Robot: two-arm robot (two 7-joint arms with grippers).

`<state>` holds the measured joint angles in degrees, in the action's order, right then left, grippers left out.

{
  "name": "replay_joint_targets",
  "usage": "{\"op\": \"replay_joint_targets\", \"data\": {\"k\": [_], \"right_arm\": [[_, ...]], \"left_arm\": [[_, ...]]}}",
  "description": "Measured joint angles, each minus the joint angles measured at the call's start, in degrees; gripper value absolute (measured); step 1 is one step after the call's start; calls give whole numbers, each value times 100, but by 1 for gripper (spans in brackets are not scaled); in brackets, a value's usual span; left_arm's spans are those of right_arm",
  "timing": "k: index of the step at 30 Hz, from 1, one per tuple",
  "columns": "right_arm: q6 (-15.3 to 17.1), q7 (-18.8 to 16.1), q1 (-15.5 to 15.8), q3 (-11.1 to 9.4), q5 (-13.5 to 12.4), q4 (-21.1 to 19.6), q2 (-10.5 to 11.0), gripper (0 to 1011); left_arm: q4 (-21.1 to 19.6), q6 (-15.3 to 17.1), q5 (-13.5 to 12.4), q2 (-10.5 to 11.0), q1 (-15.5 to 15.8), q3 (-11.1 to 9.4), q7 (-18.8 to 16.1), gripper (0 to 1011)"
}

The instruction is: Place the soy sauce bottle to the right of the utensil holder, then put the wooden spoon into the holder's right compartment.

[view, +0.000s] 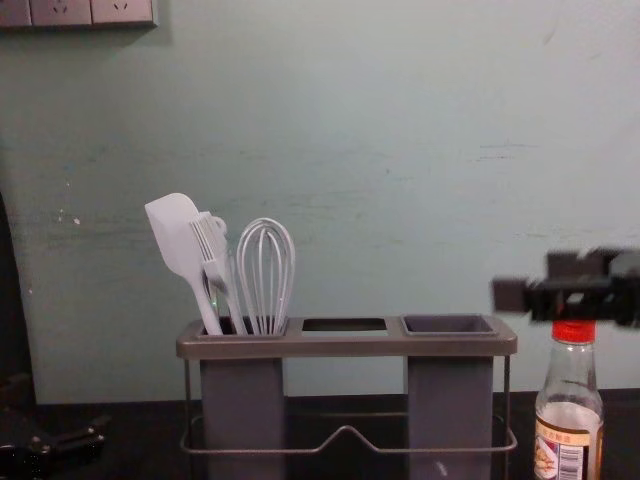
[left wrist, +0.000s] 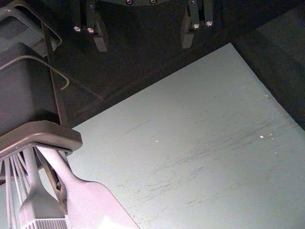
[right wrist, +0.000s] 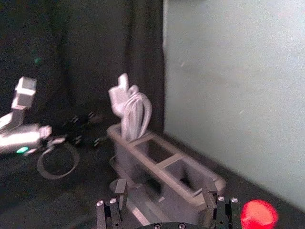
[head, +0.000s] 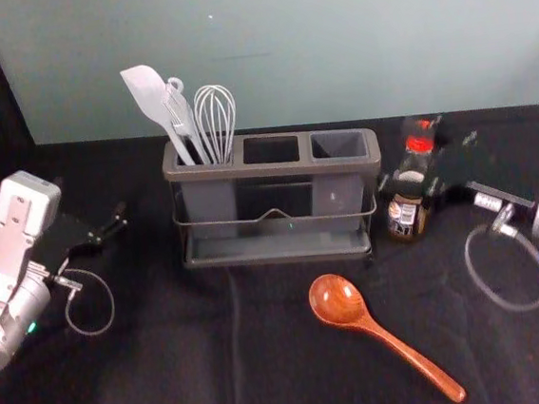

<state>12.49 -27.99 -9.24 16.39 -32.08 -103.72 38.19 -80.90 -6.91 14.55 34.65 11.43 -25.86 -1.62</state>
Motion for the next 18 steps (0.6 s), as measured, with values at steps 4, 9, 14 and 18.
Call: {"op": "replay_joint_targets", "data": {"k": [4,9,14,18], "right_arm": [[580,86,-59,250,-70,-220,79,1003],[1365,218,-286,623,-145,-273,46,1003],[2292,405,-722,1136,-72,-139,-60,1003],[2688,425,-1039,1487,57,21,-131,1003]], "left_arm": [[0,0,0,0,0,0,0,1005],[0,0,0,0,0,0,0,1005],[0,0,0,0,0,0,0,1005],[0,0,0,0,0,0,0,1005]]}}
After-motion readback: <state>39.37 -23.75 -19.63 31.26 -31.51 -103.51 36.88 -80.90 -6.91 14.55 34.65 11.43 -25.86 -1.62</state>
